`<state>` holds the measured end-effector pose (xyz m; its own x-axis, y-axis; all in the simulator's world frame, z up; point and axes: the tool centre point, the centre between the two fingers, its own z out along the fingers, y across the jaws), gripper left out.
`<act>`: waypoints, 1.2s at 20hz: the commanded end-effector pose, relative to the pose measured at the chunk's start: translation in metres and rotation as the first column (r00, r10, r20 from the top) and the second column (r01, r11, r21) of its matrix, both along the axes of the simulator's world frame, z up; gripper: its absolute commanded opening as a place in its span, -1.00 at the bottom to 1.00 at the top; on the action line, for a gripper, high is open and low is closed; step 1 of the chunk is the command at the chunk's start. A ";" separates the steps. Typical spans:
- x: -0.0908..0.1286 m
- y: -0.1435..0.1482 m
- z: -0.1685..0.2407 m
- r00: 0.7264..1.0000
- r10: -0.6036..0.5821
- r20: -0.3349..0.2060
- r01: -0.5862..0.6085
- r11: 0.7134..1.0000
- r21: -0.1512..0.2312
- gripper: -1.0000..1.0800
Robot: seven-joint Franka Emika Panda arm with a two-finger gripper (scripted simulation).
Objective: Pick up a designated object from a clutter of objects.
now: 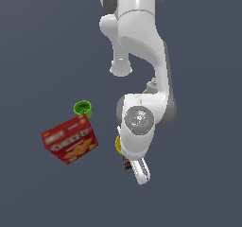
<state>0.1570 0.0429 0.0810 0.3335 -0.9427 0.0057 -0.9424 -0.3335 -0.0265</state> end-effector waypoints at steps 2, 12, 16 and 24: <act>-0.003 -0.004 0.002 1.000 -0.001 -0.002 0.001 1.000 0.000 -1.00; -0.026 -0.035 0.038 1.000 -0.001 -0.005 0.001 1.000 0.000 -1.00; -0.043 -0.058 0.064 1.000 -0.001 -0.007 0.001 1.000 0.001 -1.00; -0.085 -0.117 0.131 1.000 -0.002 -0.012 0.002 1.000 0.002 -1.00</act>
<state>0.0806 -0.0623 0.1985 0.3317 -0.9434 0.0007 -0.9432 -0.3317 -0.0164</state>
